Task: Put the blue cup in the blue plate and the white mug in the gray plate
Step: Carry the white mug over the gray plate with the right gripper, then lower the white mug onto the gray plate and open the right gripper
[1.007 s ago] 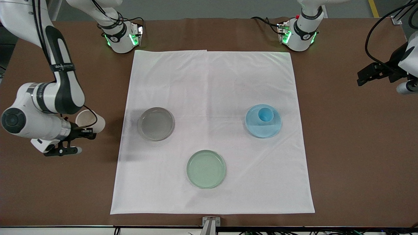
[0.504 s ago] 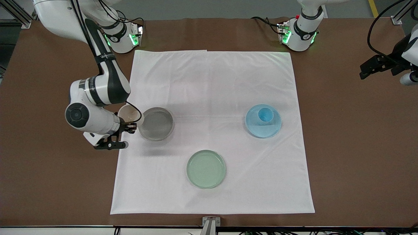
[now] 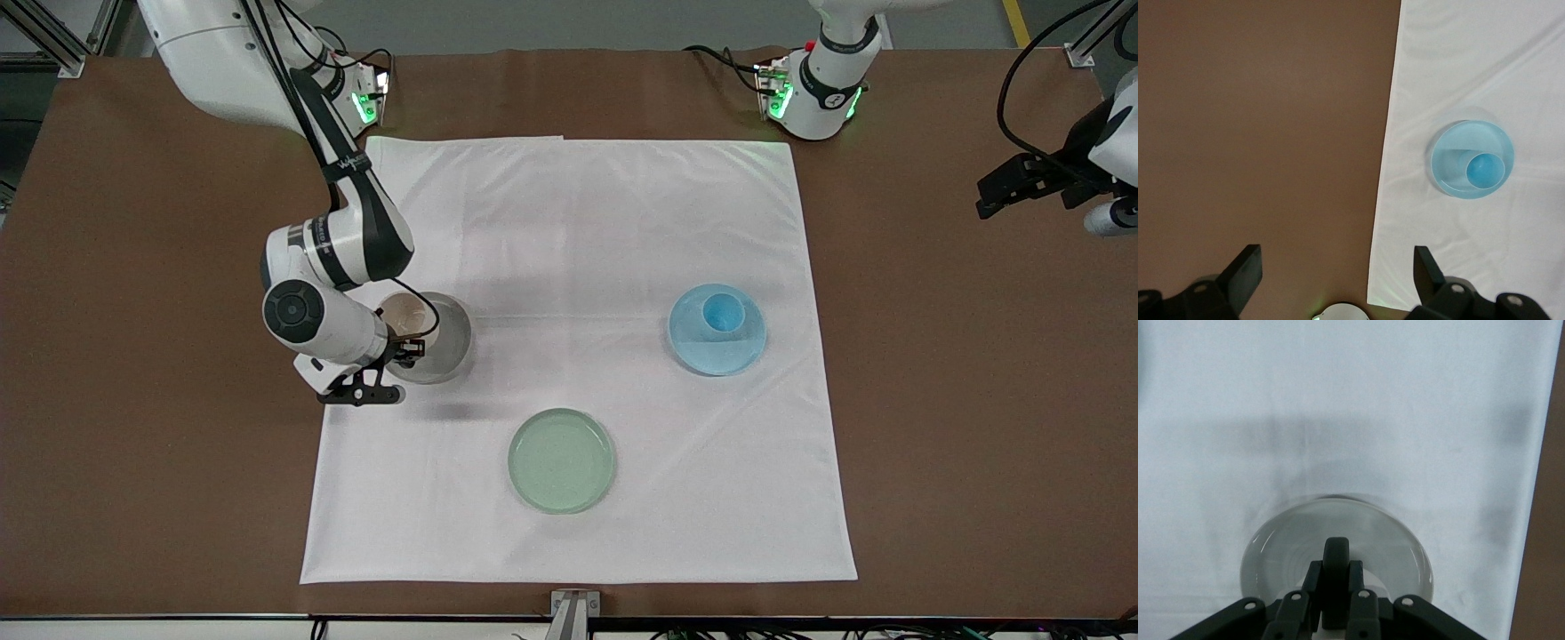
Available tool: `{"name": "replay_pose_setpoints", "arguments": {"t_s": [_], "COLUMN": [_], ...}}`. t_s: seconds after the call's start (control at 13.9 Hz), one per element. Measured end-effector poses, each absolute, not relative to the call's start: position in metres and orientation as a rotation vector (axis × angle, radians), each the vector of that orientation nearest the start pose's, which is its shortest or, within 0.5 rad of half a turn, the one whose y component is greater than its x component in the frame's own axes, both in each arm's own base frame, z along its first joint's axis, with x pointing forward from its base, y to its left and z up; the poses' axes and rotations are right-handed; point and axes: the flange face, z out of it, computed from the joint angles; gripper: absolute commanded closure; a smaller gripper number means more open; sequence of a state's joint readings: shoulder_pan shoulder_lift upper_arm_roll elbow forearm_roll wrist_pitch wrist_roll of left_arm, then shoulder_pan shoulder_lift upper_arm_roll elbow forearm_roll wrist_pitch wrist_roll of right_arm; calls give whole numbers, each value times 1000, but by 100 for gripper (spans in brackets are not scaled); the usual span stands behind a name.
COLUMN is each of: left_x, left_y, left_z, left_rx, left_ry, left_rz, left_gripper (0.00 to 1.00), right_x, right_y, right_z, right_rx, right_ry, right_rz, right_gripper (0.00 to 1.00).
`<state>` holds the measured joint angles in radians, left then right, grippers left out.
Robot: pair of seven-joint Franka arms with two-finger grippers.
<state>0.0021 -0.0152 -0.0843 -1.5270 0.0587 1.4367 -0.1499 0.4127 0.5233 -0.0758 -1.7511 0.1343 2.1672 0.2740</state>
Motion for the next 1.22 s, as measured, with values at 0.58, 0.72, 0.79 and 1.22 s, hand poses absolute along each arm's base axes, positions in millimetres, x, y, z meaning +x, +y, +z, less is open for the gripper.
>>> {"name": "replay_pose_setpoints", "arguments": {"t_s": [0.58, 0.72, 0.79, 1.22], "left_x": [535, 534, 534, 533], "left_y": [-45, -45, -45, -51], "left_z": [640, 641, 641, 642], "left_rx": [-3119, -3120, -3120, -3120], "left_ry": [-103, -102, -102, -87], "left_rz": [113, 110, 108, 105], "left_gripper": [0, 0, 0, 0], "right_x": [613, 612, 612, 612], "right_y": [223, 225, 226, 228], "right_z": [237, 237, 237, 237], "right_rx": [-3106, -3106, -3106, -3106], "right_ry": [32, 27, 24, 19], "right_rz": [208, 206, 204, 198], "right_gripper": [91, 91, 91, 11]}}
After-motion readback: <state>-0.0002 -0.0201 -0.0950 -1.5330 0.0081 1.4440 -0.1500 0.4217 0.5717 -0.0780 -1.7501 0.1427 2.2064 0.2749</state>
